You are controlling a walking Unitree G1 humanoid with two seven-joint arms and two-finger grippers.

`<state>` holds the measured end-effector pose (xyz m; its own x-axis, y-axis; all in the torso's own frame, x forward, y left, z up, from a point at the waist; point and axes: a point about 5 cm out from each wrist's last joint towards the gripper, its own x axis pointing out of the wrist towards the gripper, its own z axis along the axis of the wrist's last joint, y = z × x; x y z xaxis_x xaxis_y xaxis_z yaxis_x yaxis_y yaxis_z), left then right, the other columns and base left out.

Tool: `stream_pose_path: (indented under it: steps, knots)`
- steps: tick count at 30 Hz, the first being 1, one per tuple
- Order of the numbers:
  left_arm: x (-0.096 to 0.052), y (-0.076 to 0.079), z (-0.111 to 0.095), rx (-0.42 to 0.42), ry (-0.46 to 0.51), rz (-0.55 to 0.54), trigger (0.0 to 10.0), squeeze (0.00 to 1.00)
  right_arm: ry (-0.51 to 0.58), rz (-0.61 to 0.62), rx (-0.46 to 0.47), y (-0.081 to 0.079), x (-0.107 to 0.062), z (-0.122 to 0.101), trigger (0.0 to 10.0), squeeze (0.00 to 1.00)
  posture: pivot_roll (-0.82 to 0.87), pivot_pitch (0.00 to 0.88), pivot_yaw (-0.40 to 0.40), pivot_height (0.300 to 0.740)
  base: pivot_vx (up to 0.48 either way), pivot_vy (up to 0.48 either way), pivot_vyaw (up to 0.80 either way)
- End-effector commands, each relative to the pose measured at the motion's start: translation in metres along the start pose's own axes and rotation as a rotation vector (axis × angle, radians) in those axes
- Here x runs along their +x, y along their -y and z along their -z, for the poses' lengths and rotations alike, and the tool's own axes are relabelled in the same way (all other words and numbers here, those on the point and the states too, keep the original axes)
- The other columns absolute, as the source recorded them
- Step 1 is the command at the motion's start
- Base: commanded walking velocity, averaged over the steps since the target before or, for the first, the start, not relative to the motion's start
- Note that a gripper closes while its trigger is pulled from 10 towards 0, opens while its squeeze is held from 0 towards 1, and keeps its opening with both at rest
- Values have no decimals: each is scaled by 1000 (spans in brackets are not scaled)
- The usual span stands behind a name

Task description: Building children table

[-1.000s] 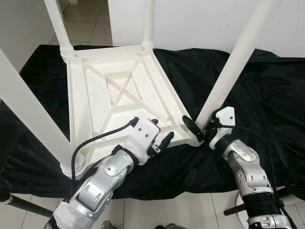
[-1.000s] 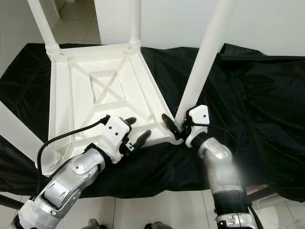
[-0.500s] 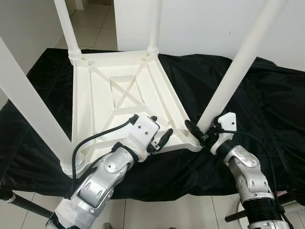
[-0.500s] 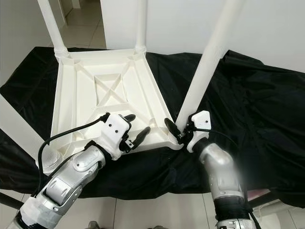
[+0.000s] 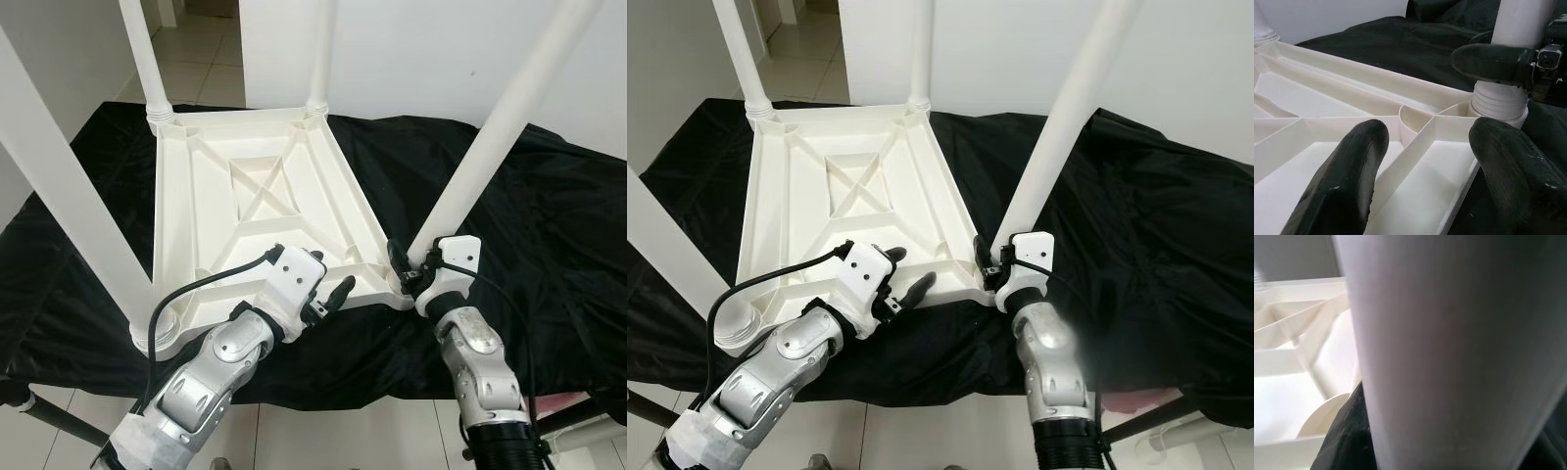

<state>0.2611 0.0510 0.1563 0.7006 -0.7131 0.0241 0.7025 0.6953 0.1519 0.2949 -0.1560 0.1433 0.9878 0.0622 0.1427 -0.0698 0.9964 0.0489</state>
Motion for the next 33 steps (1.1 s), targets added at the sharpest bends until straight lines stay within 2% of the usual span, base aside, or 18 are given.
stream_pose_path:
  steps: [1,3,4,10,13,14,15,21,25,26,33]
  knots:
    - [-3,11,7,-12,-34,223,10000,0,-24,160,27,2,-7,5,10000,0,-15,27,-44,740,0,0,0]
    - [-3,11,7,-10,-36,224,10000,0,-30,199,44,0,-8,6,10000,0,-15,27,-44,740,0,0,0]
    - [-2,8,8,-4,-39,220,10000,0,-41,258,79,-9,-8,8,10000,0,-13,18,-43,740,0,0,0]
    - [-2,5,7,-2,-38,215,10000,0,-33,250,64,-16,-5,7,10000,0,-12,9,-43,740,0,0,0]
    - [0,4,7,0,-34,220,10000,0,-21,205,48,-16,-1,6,10000,0,-16,0,-38,740,0,0,0]
    - [1,3,6,5,-33,223,10000,0,-12,172,48,-16,0,5,10000,710,-17,0,-33,740,0,0,0]
    - [2,3,6,9,-33,220,10000,0,-1,148,59,-17,0,4,10000,1000,-15,0,-32,740,0,0,0]
    - [4,2,4,5,-31,215,10000,0,49,103,66,-17,-2,-4,10000,1000,-13,0,-27,740,0,0,0]
    - [2,1,4,-22,-30,207,10000,0,43,105,17,-10,-8,-3,10000,1000,-22,0,-18,740,0,0,0]
    - [2,1,4,-31,-31,203,10000,0,43,65,6,-8,-11,-2,10000,0,-25,0,-22,740,0,0,0]
    - [0,1,4,-36,-33,209,10000,0,47,-59,-6,-8,-17,0,10000,0,-31,4,-30,740,0,0,0]
